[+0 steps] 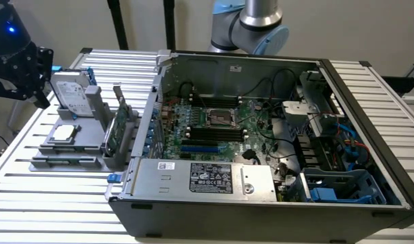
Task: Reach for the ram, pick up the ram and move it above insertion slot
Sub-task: 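Pick up the ram and move it above insertion slot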
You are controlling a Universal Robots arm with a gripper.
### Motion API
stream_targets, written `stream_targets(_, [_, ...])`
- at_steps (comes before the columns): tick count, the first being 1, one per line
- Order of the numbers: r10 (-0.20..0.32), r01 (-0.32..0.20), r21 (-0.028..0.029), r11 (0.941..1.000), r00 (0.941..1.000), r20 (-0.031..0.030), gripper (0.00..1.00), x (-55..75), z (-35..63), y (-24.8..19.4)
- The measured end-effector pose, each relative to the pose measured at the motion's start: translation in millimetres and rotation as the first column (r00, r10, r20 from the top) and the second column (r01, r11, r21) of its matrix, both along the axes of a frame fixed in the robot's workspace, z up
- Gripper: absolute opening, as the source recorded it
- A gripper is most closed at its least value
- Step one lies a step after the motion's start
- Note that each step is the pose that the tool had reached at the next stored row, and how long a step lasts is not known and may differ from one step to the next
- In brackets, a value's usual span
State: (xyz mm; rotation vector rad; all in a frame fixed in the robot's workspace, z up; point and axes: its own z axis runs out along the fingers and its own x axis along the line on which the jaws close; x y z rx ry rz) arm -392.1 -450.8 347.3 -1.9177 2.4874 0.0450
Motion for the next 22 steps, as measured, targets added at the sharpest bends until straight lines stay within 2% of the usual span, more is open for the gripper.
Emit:
stream_targets(4, [0.072, -0.072, 0.0000, 0.9974, 0.9974, 0.0012, 0.11, 0.0, 0.0, 0.0])
stream_targets(8, [0.145, -0.145, -0.0001, 0.9894, 0.9894, 0.0023, 0.11, 0.0, 0.0, 0.0])
stream_targets(13, [0.234, -0.234, -0.0004, 0.9722, 0.9722, 0.0035, 0.11, 0.0, 0.0, 0.0])
stream_targets(19, [0.336, -0.336, -0.0005, 0.9418, 0.9418, 0.0040, 0.11, -0.1, 0.0, 0.0])
stream_targets(22, [0.340, -0.340, -0.0005, 0.9403, 0.9403, 0.0039, 0.11, -0.1, 0.0, -0.1])
